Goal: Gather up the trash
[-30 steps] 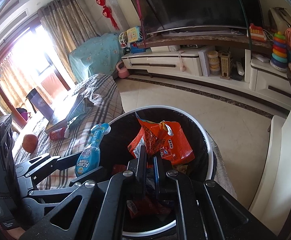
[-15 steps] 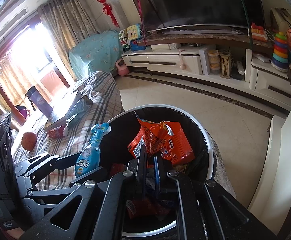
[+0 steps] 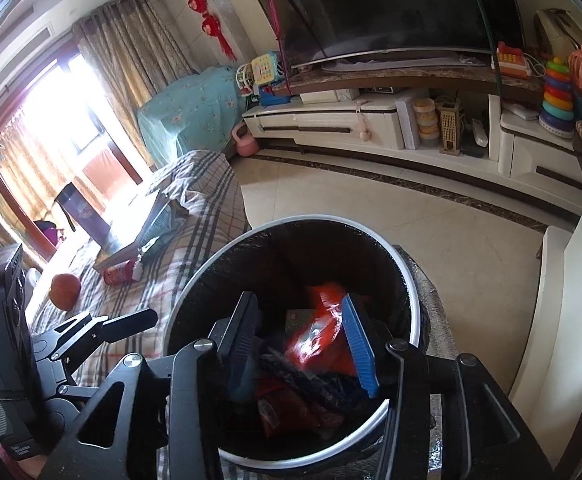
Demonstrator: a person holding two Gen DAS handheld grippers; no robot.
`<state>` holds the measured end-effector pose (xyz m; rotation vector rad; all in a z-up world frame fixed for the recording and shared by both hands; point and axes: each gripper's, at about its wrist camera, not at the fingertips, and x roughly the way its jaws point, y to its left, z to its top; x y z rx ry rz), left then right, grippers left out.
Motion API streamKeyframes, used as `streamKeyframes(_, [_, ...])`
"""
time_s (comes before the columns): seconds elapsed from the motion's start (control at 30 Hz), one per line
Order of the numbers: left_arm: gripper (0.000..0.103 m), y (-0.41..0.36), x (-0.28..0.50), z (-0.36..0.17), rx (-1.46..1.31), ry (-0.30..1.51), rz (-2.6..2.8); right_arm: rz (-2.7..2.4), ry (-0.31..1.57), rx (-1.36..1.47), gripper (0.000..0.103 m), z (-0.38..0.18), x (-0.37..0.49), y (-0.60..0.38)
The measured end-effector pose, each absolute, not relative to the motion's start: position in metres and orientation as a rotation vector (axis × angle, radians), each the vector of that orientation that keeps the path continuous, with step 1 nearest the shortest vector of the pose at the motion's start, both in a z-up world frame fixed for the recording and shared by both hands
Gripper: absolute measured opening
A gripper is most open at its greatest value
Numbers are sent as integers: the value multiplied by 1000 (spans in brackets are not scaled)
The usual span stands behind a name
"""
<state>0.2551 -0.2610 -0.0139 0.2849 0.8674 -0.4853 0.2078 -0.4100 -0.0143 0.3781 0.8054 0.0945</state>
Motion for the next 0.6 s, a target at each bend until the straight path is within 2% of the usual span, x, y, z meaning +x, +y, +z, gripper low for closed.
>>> streamKeyframes(0.07, [71,-254,253,-12,273,866,-479,95,797,383,47,-11,204,-410])
streamKeyframes(0.13, [72,-245,248,-10,260,861,-470,94,784,387,54,-6,199,-409])
streamKeyframes(0.2, [75,-236,242,-8,243,854,-464,96,766,391,67,-2,193,-407])
streamKeyframes(0.43, [77,-202,213,4,134,809,-456,90,707,427,89,10,163,-394])
streamKeyframes(0.5, [81,-187,202,6,92,792,-446,87,685,433,97,11,149,-388])
streamKeyframes(0.6, [88,-167,187,7,35,774,-428,81,660,445,101,12,133,-379])
